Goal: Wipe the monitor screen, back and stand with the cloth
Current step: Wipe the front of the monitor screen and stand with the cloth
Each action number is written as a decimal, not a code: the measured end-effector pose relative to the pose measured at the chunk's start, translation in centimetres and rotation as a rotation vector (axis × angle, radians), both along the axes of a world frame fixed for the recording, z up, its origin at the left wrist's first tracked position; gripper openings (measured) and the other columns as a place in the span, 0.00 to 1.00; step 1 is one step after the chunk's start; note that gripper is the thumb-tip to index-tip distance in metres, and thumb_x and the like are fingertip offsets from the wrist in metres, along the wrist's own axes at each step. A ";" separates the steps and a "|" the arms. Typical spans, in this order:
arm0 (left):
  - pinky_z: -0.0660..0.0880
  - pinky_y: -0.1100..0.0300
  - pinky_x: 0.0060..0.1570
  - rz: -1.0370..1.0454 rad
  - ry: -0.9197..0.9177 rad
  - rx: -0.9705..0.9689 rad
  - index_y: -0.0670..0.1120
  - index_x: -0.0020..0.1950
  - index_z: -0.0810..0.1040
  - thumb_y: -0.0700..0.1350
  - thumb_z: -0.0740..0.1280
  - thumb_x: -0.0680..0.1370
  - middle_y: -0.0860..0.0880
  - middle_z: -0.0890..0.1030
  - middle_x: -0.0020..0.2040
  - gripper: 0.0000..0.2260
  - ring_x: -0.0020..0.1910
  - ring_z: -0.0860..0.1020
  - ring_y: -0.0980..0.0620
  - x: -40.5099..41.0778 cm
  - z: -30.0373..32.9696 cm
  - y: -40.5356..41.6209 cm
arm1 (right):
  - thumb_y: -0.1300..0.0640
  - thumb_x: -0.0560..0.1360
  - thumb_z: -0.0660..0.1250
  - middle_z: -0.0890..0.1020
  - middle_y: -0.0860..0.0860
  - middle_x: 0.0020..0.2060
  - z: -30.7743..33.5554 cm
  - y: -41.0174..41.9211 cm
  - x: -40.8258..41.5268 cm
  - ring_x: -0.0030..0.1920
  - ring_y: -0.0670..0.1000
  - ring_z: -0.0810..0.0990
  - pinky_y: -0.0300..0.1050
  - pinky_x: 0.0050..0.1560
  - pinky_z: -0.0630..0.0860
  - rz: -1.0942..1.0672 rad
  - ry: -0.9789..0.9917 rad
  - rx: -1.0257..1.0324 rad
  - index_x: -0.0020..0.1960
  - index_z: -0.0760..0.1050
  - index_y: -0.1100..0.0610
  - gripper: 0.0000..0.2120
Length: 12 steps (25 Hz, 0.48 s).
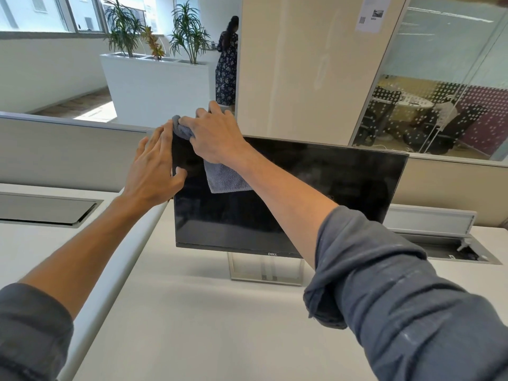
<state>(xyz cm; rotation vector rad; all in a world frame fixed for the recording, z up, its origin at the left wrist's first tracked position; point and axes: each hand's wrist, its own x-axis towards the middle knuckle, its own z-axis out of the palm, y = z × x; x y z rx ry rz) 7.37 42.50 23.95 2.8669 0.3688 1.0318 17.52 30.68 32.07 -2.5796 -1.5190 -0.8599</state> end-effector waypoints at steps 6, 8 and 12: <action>0.52 0.41 0.74 0.060 0.053 0.084 0.41 0.77 0.51 0.48 0.63 0.72 0.40 0.58 0.77 0.37 0.77 0.53 0.43 -0.1 0.3 -0.9 | 0.55 0.78 0.57 0.78 0.52 0.57 -0.3 -3.2 1.3 0.62 0.56 0.68 0.51 0.53 0.68 -0.053 -0.004 0.062 0.65 0.71 0.47 0.17; 0.52 0.39 0.74 0.060 0.075 0.131 0.42 0.77 0.53 0.49 0.61 0.72 0.41 0.57 0.78 0.36 0.77 0.52 0.42 0.1 0.6 -1.4 | 0.56 0.77 0.58 0.78 0.52 0.57 -0.6 -4.8 1.9 0.61 0.56 0.69 0.50 0.52 0.67 -0.079 -0.003 0.076 0.64 0.72 0.48 0.16; 0.47 0.40 0.75 0.015 0.112 0.189 0.44 0.78 0.54 0.51 0.57 0.72 0.44 0.55 0.79 0.35 0.78 0.49 0.45 1.4 1.1 -3.2 | 0.55 0.77 0.59 0.78 0.53 0.57 -0.8 -7.8 2.8 0.61 0.56 0.69 0.51 0.53 0.68 -0.122 0.014 0.091 0.64 0.71 0.49 0.16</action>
